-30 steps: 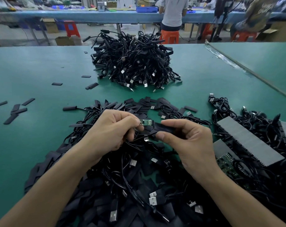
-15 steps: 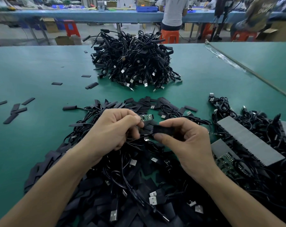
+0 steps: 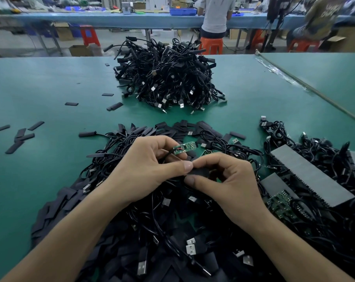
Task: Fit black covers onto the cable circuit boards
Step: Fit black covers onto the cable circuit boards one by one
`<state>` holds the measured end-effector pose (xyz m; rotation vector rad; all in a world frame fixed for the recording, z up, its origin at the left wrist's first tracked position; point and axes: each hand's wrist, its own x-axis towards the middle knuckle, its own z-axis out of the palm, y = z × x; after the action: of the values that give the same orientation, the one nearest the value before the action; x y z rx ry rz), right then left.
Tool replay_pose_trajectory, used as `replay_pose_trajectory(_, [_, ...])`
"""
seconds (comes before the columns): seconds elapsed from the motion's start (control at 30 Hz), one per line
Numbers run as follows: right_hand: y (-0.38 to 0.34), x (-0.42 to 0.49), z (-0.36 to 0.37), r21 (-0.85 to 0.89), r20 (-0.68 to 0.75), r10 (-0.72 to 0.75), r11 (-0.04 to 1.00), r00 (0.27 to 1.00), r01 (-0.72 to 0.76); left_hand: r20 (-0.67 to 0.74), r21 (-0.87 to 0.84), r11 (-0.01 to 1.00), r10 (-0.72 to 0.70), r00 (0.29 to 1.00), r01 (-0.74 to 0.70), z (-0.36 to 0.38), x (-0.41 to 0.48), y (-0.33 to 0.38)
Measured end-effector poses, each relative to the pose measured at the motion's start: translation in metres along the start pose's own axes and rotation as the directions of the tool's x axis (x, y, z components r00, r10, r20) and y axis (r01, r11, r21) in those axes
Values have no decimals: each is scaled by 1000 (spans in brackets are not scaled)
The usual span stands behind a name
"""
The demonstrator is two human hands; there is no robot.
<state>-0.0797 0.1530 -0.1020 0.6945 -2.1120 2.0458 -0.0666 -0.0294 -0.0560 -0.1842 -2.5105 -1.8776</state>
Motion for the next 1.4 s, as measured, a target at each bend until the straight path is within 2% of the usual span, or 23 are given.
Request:
replay_pose_trajectory(0.2, [-4, -2, 1, -159, -29, -87, 984, 996, 81, 15, 14, 999, -41, 999, 41, 0, 0, -1])
replay_pose_trajectory(0.4, [-2, 0, 0, -161, -41, -96, 983, 995, 88, 70, -60, 998, -28, 997, 32, 1, -1, 4])
replay_pose_trajectory(0.7, [1, 0, -1, -171, -74, -102, 981, 992, 88, 96, -57, 997, -39, 995, 45, -2, 1, 0])
replay_pose_trajectory(0.93, [-2, 0, 0, -104, -96, -86, 992, 992, 76, 76, 13, 996, -89, 993, 88, -2, 0, 3])
replay_pose_trajectory(1.2, [-2, -1, -1, -105, -33, -20, 994, 999, 16, 26, -33, 993, -112, 993, 113, -4, 4, -4])
replay_pose_trajectory(1.4, [-2, 3, -1, 119, -73, 49, 992, 996, -40, 43, -82, 986, -139, 989, 143, -6, 6, -6])
